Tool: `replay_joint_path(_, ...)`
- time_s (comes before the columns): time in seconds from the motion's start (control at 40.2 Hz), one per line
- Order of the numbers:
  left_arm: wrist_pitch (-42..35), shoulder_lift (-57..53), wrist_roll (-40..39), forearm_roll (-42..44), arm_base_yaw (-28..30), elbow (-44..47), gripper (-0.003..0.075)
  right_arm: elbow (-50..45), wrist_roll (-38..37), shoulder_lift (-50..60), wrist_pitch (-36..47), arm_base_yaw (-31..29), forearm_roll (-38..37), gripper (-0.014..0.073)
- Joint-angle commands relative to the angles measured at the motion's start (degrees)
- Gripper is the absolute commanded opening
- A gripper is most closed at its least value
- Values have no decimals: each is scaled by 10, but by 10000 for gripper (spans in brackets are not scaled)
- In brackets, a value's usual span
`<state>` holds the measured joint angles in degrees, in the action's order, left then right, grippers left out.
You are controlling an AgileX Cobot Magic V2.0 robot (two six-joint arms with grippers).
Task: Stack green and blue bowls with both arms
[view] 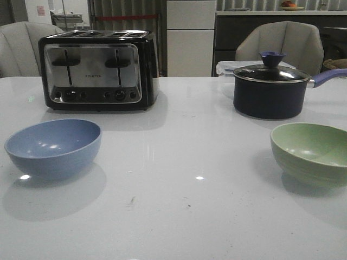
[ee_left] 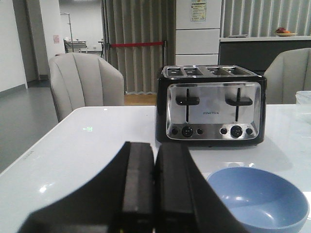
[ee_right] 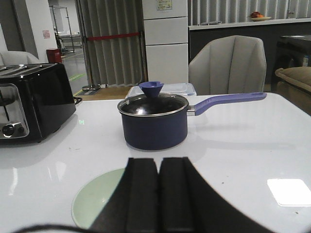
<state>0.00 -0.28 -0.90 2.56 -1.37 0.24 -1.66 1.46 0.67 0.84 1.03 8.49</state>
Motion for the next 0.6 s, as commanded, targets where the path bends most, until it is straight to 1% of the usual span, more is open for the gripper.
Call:
replay_joint_path(0.0, -77, -11, -5, -1, -1, 2, 93, 3, 1, 10, 54, -1, 1, 57)
replay_joint_path(0.149, -138, -11, -5, -1, -1, -7, 93, 12, 1, 10, 56, -1, 1, 57)
replay_joint_path(0.249, -130, -11, -5, -1, -1, -44, 93, 47, 1, 10, 40, -1, 1, 57)
replay_joint_path(0.323, -92, -8, -5, -1, -1, -92, 93, 92, 1, 10, 9, -1, -2, 57)
replay_joint_path(0.398, -36, 2, -5, -1, -1, -145, 93, 139, 1, 5, -22, -1, -16, 57)
replay_joint_path(0.522, 65, 46, -5, -1, -1, -236, 93, 216, 1, -26, -78, -1, -53, 57)
replay_joint_path(0.572, 97, 69, -5, -1, -1, -278, 93, 250, 1, -46, -102, -1, -57, 57)
